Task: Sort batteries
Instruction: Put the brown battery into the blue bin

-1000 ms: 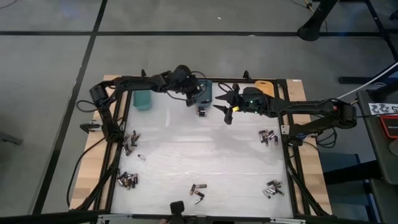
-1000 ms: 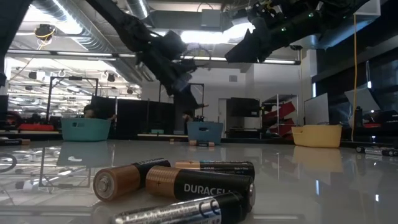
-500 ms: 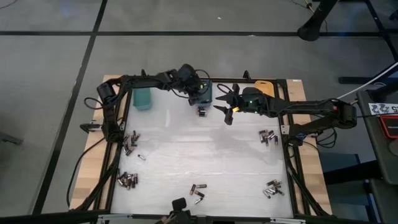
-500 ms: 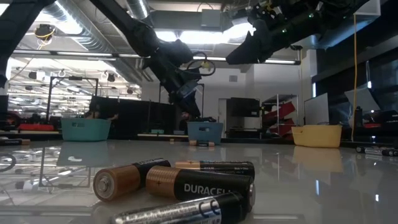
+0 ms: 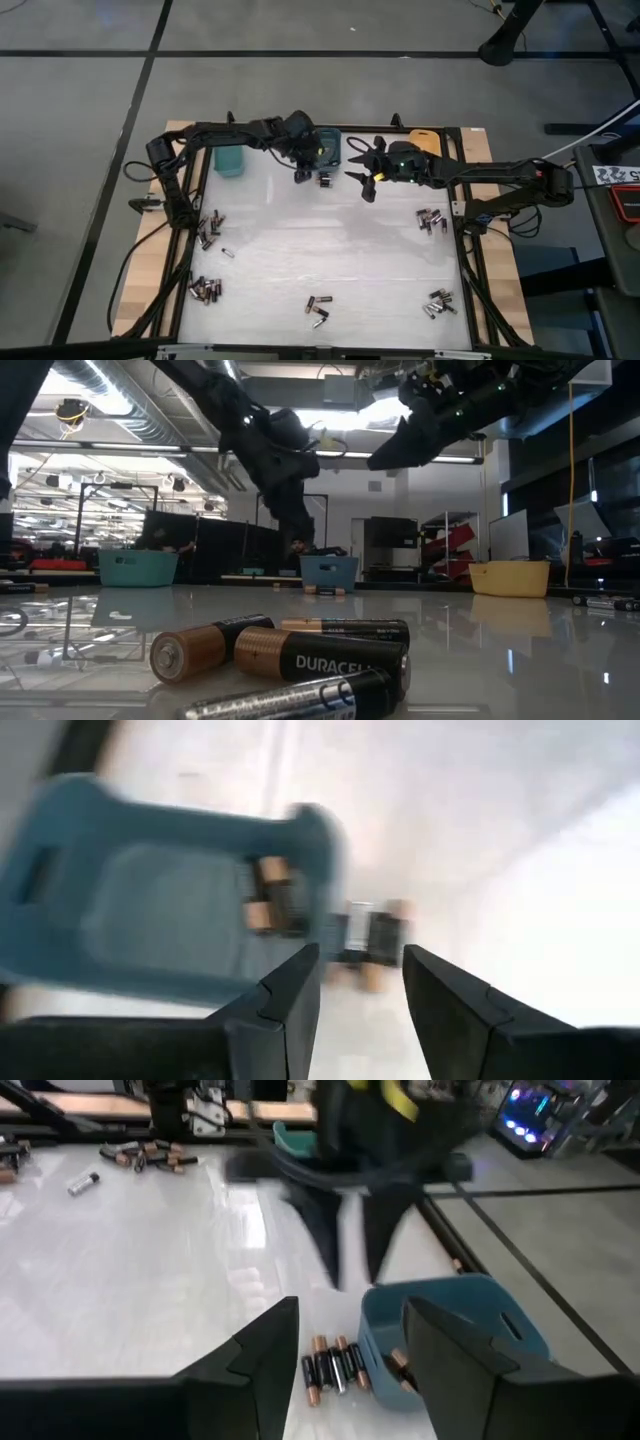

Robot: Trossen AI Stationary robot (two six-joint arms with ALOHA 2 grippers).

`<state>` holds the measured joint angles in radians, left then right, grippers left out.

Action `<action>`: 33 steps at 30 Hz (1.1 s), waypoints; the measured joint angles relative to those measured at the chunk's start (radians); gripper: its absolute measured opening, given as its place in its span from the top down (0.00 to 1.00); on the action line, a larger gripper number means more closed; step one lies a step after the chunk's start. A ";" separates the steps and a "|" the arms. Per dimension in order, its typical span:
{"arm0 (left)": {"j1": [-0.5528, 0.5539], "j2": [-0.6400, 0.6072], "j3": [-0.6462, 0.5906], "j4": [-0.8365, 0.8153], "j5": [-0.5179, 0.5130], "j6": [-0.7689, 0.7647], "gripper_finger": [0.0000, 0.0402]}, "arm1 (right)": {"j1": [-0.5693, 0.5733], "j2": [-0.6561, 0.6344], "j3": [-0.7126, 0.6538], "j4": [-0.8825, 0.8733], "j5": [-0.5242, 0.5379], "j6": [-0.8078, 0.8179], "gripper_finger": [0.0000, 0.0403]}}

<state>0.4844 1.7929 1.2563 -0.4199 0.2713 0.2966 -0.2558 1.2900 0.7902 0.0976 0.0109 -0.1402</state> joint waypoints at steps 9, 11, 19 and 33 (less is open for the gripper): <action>-0.122 0.007 -0.174 0.166 -0.075 0.100 0.67 | 0.001 0.000 0.000 -0.026 -0.001 0.039 0.55; -0.130 0.007 -0.185 0.210 -0.142 0.120 0.67 | 0.001 0.000 0.000 -0.025 -0.001 0.041 0.55; -0.099 0.007 -0.188 0.226 -0.143 0.134 0.67 | 0.001 0.000 0.000 0.022 -0.003 0.038 0.55; -0.083 0.062 -0.178 0.252 -0.103 0.125 0.67 | 0.000 0.000 0.000 0.077 -0.003 0.004 0.55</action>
<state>0.4019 1.8548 1.0780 -0.1677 0.1686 0.4220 -0.2558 1.2900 0.7902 0.1741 0.0078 -0.1364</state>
